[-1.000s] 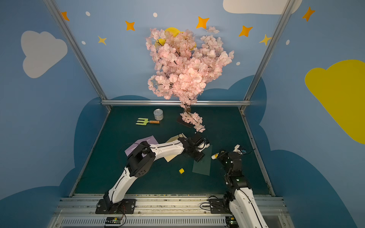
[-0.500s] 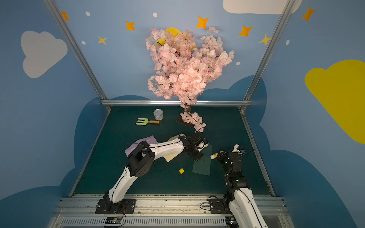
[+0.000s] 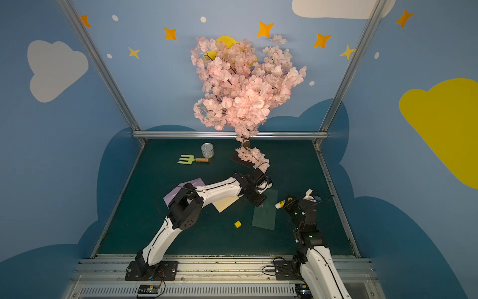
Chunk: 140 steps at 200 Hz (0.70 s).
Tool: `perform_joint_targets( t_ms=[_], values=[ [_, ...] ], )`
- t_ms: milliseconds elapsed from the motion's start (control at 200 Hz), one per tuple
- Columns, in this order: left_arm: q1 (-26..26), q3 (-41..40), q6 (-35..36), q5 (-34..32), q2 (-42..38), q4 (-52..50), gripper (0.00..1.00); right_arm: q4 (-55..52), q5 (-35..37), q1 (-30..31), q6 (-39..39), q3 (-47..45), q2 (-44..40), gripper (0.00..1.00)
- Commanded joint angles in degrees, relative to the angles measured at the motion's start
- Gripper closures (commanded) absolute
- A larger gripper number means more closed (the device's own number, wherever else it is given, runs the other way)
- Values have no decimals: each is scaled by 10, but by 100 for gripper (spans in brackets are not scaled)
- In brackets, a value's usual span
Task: Seal the envelope with a glue stick
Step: Seal the envelope at the center of the board.
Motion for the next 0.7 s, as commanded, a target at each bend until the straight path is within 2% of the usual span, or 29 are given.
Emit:
perform_joint_targets(
  t_ms=[0,180,400,696],
  values=[
    [1,11,5,13,15,-19,97,17,-1,-3,-3,-8,-1,100],
    [-4,19,-3,20,31,-18,97,19,-2,-3,-2,-11,0,100],
    [-26,43,4,-35,68,-73,97,18,-2,-4,-2,-13,-4,100],
    [-19,83,1,-54,93,-110,97,22,-7,-5,-3,-9,-3,100]
  ],
)
